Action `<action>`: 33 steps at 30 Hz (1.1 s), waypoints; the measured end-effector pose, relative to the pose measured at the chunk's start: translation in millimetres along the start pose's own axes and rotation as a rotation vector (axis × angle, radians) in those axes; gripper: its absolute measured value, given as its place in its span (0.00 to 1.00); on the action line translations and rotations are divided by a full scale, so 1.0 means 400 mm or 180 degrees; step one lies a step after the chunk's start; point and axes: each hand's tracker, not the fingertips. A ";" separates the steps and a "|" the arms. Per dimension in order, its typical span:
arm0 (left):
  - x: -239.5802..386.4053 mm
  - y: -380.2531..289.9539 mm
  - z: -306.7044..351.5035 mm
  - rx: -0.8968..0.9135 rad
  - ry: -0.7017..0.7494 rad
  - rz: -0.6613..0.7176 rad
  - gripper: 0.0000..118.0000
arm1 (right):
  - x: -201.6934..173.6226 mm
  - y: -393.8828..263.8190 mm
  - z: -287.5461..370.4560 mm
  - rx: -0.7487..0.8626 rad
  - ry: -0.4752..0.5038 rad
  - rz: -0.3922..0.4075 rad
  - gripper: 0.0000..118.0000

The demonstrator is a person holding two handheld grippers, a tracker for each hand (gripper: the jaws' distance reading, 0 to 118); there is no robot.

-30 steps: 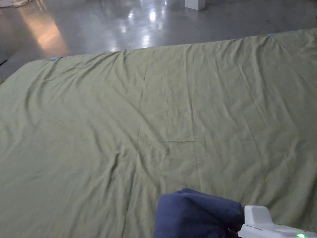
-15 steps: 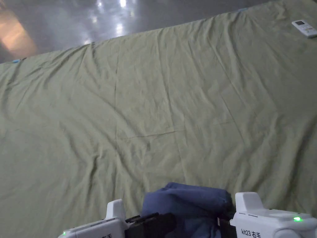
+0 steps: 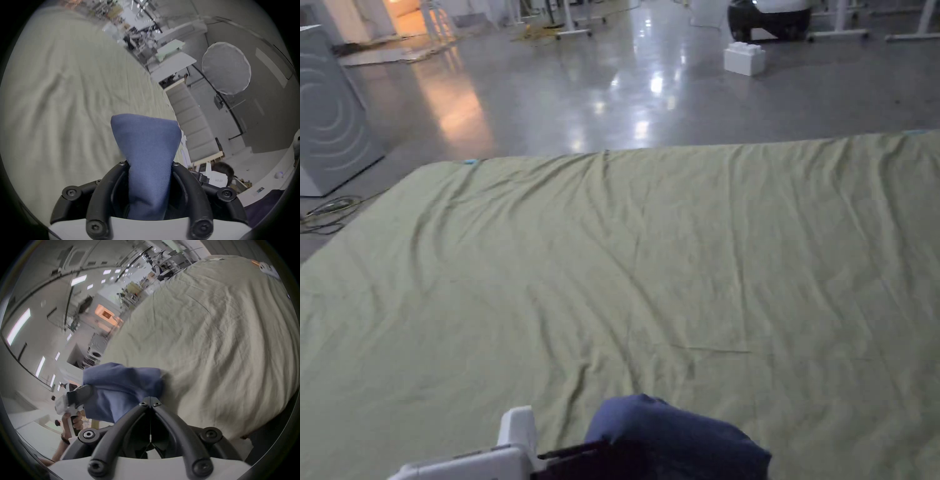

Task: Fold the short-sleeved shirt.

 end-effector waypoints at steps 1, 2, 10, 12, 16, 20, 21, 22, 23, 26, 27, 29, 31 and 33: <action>-0.018 0.028 0.051 0.0063 0.0125 -0.0010 0.30 | -0.004 -0.001 0.011 -0.0013 -0.0010 0.0027 0.00; -0.051 0.064 0.115 0.0148 0.0281 -0.0008 0.30 | -0.001 -0.004 0.020 -0.0025 -0.0050 0.0082 0.00; -0.347 0.259 0.374 0.0029 0.1676 0.0392 0.30 | 0.010 -0.064 0.024 -0.0331 -0.0625 0.0444 0.00; -0.414 0.275 0.362 0.0075 0.1580 0.0643 0.30 | 0.012 -0.073 0.015 -0.0416 -0.0682 0.0413 0.00; -0.459 0.293 0.320 -0.0040 0.2404 0.0817 0.59 | 0.000 -0.071 0.002 -0.0438 -0.0667 0.0391 0.00; -0.281 0.301 0.377 0.0239 0.3121 0.0379 0.59 | -0.009 -0.048 0.001 -0.0341 -0.0645 0.0557 0.00; -0.227 0.301 0.397 0.0331 0.3218 0.0286 0.58 | -0.013 -0.040 0.002 -0.0322 -0.0645 0.0610 0.00; -0.142 0.287 0.414 0.0449 0.3055 0.0030 0.58 | -0.019 -0.028 0.005 -0.0254 -0.0627 0.0720 0.00; -0.048 0.270 0.430 0.0486 0.2953 -0.0290 0.58 | -0.028 -0.016 0.009 -0.0170 -0.0613 0.0823 0.00; 0.201 0.174 0.424 0.0766 0.2544 -0.1197 0.58 | -0.068 0.034 0.035 0.0114 -0.0627 0.0993 0.00; 0.263 0.139 0.423 0.1022 0.2515 -0.1542 0.58 | -0.086 0.051 0.051 0.0270 -0.0611 0.1063 0.00; 0.381 0.042 0.392 0.1550 0.2470 -0.2392 0.58 | -0.126 0.080 0.092 0.0568 -0.0591 0.1251 0.00; 0.465 -0.040 0.319 0.1704 0.2727 -0.2968 0.58 | -0.175 0.103 0.141 0.0887 -0.0625 0.1492 0.00; 0.532 -0.094 0.243 0.1788 0.3147 -0.3019 0.58 | -0.206 0.117 0.186 0.1193 -0.0686 0.1698 0.00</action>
